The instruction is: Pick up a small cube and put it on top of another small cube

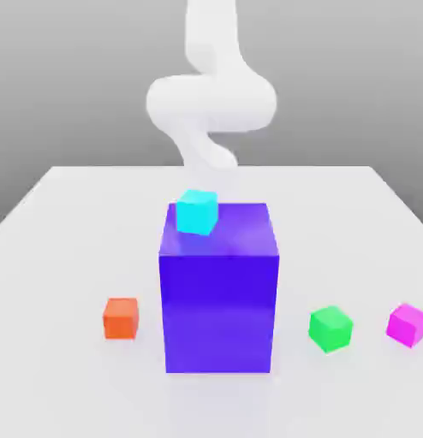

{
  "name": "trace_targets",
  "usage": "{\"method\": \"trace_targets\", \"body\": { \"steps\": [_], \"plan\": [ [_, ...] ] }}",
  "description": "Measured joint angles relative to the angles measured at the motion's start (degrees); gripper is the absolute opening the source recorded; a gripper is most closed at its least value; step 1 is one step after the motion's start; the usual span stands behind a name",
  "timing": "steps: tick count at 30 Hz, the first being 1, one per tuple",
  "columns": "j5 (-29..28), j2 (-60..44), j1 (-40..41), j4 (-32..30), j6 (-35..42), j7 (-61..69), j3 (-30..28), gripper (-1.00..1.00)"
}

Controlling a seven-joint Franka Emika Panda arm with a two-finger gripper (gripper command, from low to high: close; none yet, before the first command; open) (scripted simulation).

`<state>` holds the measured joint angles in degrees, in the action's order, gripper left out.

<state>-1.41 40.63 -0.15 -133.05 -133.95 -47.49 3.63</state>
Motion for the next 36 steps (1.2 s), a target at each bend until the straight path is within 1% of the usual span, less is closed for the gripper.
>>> {"method": "trace_targets", "body": {
  "steps": [11, 16, 18, 21, 26, 28, 32, 33, 36],
  "plan": [
    [-8.2, -23.1, -2.2, -5.6, -9.6, -8.8, 15.4, 0.00],
    [-12.8, -33.6, -4.6, -8.1, -13.8, -13.3, 20.8, 0.00],
    [-14.5, -37.8, -6.9, -9.1, -15.5, -15.1, 22.5, 0.00],
    [-16.5, -43.9, -10.6, -10.6, -18.1, -17.2, 23.8, 0.00],
    [-17.4, -53.3, -15.0, -13.1, -23.0, -19.1, 26.2, 0.00],
    [-20.2, -56.7, -17.1, -12.7, -25.1, -21.4, 24.3, 0.00],
    [-27.1, -63.3, -22.9, -10.9, -29.7, -26.7, 17.4, 0.00],
    [-29.0, -64.8, -24.0, -10.5, -30.6, -28.1, 15.9, -1.00],
    [-29.0, -64.8, -24.0, -10.5, -30.6, -28.1, 16.0, -1.00]
  ]
}}
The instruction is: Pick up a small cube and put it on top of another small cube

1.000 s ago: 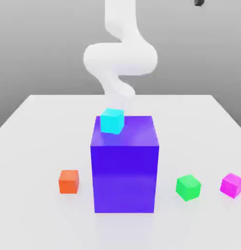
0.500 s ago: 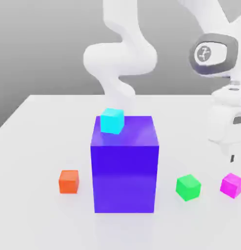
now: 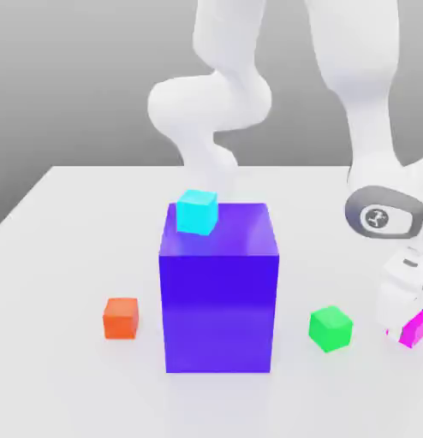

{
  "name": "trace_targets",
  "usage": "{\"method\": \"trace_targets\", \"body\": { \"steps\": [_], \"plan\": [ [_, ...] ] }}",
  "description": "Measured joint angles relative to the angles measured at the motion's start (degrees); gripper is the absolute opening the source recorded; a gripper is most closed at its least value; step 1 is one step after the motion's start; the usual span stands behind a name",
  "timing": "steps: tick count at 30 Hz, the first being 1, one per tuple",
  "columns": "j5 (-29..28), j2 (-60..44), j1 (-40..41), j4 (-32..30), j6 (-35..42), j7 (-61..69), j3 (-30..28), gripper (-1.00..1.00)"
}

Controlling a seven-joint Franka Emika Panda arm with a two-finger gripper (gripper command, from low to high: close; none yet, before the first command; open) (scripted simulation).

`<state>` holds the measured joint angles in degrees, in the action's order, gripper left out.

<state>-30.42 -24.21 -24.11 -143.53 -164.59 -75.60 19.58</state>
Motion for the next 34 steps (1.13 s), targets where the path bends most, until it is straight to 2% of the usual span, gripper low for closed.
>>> {"method": "trace_targets", "body": {
  "steps": [3, 6, 11, 20, 24, 27, 31, 32, 34],
  "plan": [
    [-0.8, -0.7, -0.7, 0.2, -0.6, -0.7, -0.9, -1.00],
    [2.4, 2.1, 1.8, -0.6, 1.4, 1.8, 2.3, -1.00],
    [12.0, 10.2, 7.3, -3.2, 6.6, 8.4, 9.5, -1.00],
    [29.4, 25.9, 13.3, -13.6, 10.2, -5.9, 8.0, -1.00],
    [37.7, 32.2, 13.5, -18.1, 10.6, -11.6, 6.1, -1.00],
    [34.7, 28.5, 14.9, -18.6, 6.3, -15.6, 6.1, -1.00],
    [23.7, 20.3, 14.8, -18.3, -0.9, -23.7, 3.1, -1.00],
    [21.8, 19.1, 14.3, -18.2, -1.9, -25.0, 2.2, 1.00],
    [21.8, 19.1, 14.3, -18.2, -1.9, -25.0, 2.2, 1.00]
  ]
}}
